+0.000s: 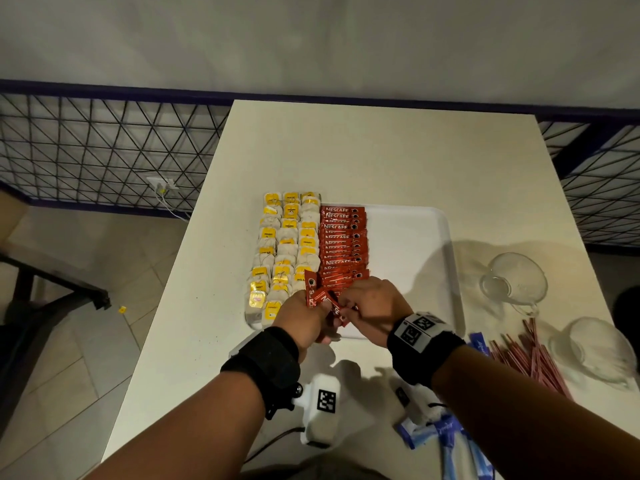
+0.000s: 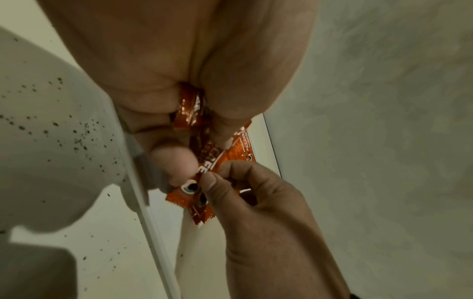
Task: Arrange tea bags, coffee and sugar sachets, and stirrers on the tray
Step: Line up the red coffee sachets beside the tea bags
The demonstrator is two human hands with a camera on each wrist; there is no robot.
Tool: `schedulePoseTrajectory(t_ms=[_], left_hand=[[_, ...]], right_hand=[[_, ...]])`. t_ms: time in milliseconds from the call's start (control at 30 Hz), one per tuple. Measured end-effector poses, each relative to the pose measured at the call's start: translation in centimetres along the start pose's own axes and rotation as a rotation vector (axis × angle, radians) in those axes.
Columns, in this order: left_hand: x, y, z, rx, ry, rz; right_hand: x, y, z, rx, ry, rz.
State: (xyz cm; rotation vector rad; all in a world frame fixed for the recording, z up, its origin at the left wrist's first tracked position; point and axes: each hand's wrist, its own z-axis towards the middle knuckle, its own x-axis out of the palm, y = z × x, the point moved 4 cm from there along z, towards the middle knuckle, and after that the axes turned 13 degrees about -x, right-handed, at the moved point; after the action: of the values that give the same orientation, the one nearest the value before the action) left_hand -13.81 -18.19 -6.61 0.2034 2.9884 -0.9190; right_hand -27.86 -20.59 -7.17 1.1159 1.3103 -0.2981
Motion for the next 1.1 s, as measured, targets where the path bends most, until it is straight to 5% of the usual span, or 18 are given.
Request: schedulePoseTrajectory(t_ms=[233,433,700,933,1100], left_hand=[[-0.1,0.1,0.3,-0.017,0.04,-0.142],[-0.1,-0.3,0.0,-0.02,0.036,-0.156],[-0.7,-1.2,-0.5,0.043,-0.054,0.081],[-2.5,-1.6,-0.3,0.171,-0.33,0.394],[-2.4,-1.3,-0.5,0.169,-0.316,0.392]], right_hand=[[-1.3,-1.0,-0.9,0.093,-0.128,0.141],[-0.9,-1.0,-2.0,-0.092,-0.021,0.106],[-0.3,-0.3,-1.3,-0.042,0.098,-0.015],[-0.5,0.0,-1.4,-0.012,0.077,-0.032],[0.1,0.2,-1.2,-0.032,0.063,-0.076]])
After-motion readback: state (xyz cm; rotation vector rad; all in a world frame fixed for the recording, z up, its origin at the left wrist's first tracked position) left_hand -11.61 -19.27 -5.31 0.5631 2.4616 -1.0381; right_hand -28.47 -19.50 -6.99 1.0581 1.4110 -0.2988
